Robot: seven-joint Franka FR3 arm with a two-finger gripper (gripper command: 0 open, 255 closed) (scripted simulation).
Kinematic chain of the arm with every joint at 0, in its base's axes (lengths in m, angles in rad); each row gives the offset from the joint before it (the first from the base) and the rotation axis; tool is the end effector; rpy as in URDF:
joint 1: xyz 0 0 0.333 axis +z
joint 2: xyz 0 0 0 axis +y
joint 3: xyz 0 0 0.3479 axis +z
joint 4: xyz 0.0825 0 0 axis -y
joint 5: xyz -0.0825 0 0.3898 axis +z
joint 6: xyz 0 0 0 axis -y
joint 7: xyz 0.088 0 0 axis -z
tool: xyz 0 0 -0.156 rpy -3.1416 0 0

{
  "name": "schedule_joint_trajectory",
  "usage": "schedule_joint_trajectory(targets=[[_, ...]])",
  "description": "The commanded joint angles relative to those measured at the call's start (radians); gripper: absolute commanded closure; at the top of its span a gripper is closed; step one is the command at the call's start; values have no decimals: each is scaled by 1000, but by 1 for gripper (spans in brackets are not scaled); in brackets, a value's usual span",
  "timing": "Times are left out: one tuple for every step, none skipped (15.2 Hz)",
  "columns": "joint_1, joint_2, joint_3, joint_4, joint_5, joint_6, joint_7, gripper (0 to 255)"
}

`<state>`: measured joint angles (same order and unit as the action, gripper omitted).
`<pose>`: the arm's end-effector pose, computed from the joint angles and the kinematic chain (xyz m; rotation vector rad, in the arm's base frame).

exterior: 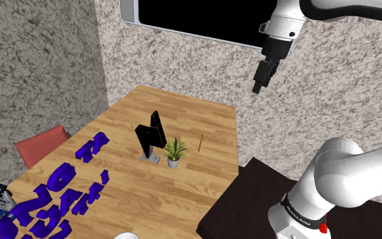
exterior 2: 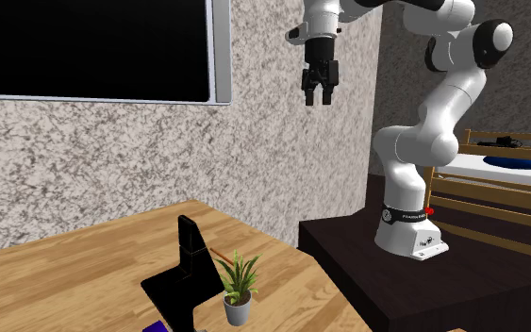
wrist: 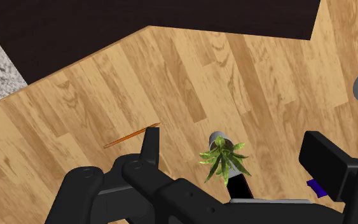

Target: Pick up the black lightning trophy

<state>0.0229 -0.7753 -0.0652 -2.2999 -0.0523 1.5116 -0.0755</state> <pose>0.2867 -0.0266 0.5818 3.1346 0.0774 -0.0226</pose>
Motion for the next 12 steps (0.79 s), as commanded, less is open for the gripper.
schedule_joint_trajectory(targets=[[0, 0, 0, 0, 0, 0, 0, 0], [5, 26, 3, -4, 4, 30, 2, 0], [10, 53, 7, -8, 8, 59, 3, 0], [15, 80, 10, -10, 11, 89, 4, 0], [20, 109, 13, -10, 15, 117, 5, 0], [25, 138, 17, -9, 18, 146, 6, 0], [30, 169, 20, -7, 21, 173, 7, 0], [35, 200, 23, -4, 25, 200, 8, 0], [39, 231, 27, 1, 28, 227, 8, 0], [44, 263, 31, 7, 31, 253, 9, 0], [48, 296, 34, 14, 34, 278, 9, 0], [52, 329, 38, 23, 36, 302, 10, 0]])
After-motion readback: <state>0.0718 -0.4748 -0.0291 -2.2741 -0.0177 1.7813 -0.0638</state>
